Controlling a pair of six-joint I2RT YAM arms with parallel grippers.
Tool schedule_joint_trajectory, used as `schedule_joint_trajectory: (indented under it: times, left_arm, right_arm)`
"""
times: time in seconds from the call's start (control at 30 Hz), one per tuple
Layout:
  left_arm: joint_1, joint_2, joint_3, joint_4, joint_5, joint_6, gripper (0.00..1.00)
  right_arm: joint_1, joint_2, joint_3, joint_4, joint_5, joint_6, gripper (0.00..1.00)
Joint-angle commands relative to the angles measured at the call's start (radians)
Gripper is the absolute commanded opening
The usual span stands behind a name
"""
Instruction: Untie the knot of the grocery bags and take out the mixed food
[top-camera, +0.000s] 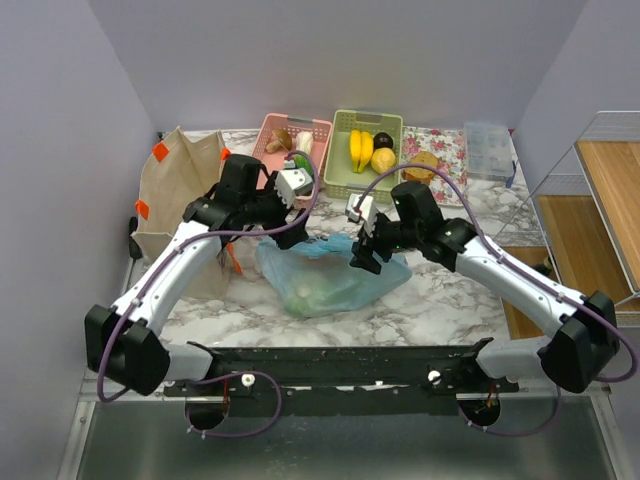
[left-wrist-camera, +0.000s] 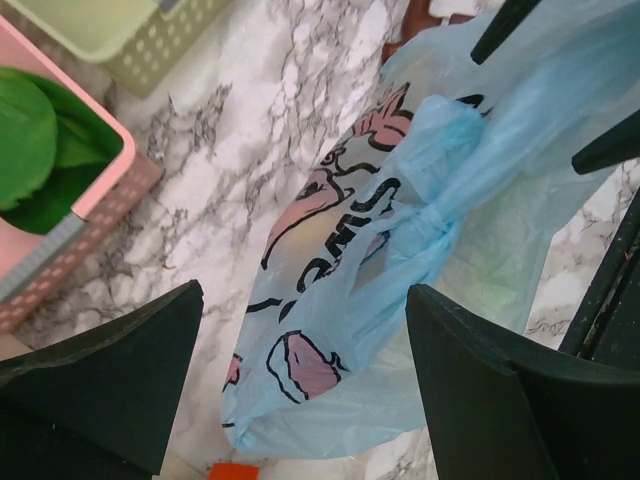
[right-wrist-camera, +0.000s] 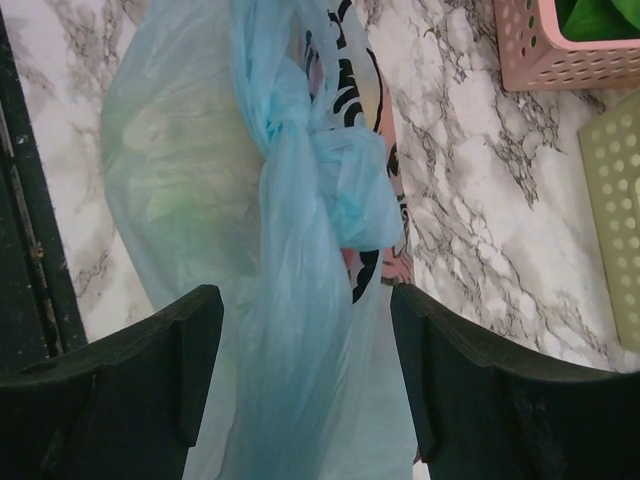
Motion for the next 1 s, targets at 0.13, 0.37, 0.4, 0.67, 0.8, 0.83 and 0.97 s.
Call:
schedule_joint_trajectory:
  times: [0.13,0.37,0.4,0.67,0.8,0.83,0.97]
  left_arm:
    - [-0.033,0.151,0.048,-0.059,-0.137,-0.112,0.76]
    - [0.001,0.209,0.116,-0.166,-0.210,-0.084,0.00]
    - [0.007,0.196,0.110,-0.155,-0.217,-0.083,0.00]
    - [0.106,0.150,0.033,-0.110,-0.260,-0.057,0.00]
    - [0.140,0.150,0.029,-0.085,-0.270,-0.033,0.00]
    - [0.139,0.149,0.038,-0.092,-0.251,-0.029,0.00]
    - [0.122,0.109,0.061,-0.096,-0.049,-0.024,0.00]
  right_arm:
    - [0.029,0.107,0.073,0.101,0.033,-0.080,0.63]
    - [0.028,-0.013,-0.014,0.045,0.195,-0.105,0.16]
    - [0.028,-0.036,-0.029,0.035,0.222,-0.104,0.11]
    - [0.022,-0.295,-0.188,-0.094,0.356,-0.076,0.01]
    - [0.021,-0.386,-0.255,-0.122,0.394,-0.072,0.01]
    - [0.021,-0.396,-0.256,-0.123,0.391,-0.067,0.01]
    - [0.021,-0.360,-0.199,-0.115,0.345,-0.023,0.06]
